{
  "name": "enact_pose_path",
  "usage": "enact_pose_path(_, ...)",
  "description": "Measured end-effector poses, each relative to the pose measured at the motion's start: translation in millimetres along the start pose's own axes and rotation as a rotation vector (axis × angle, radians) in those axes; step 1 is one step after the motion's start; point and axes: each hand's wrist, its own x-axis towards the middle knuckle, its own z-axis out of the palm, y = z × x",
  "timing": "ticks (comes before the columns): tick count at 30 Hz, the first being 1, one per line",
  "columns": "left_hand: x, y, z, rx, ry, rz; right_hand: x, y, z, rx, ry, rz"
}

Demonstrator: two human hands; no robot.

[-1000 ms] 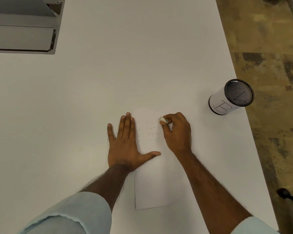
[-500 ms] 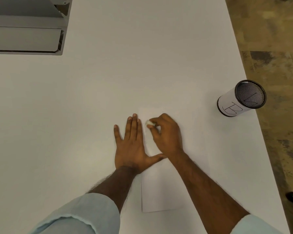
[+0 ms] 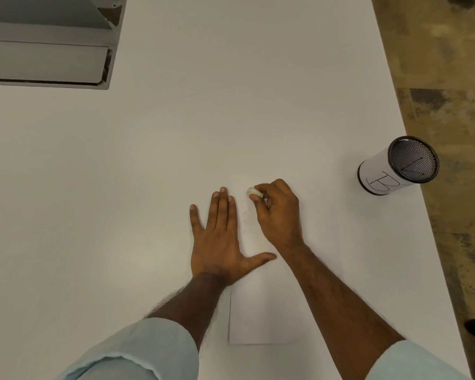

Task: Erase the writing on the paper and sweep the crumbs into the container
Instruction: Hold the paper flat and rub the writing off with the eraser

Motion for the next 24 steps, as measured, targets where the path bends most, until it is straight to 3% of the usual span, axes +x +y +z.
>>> enact_pose_path(7,1.4,0.4,0.8,0.012,0.005,0.010,-5.4,3.5,-4.3,-0.029,-0.163,-0.124)
enact_pose_path(12,2.3,0.3,-1.1,0.035,-0.023,0.000,12.4,-0.1,-2.6,-0.036,-0.081,-0.085)
enact_pose_path(17,1.9,0.5,-2.3,0.032,-0.039,0.007,-6.6,1.5,-5.8,-0.031,-0.183,-0.085)
enact_pose_path(24,1.7,-0.5,-4.5,0.040,-0.065,0.003,14.2,-7.7,-1.2,-0.035,-0.085,-0.040)
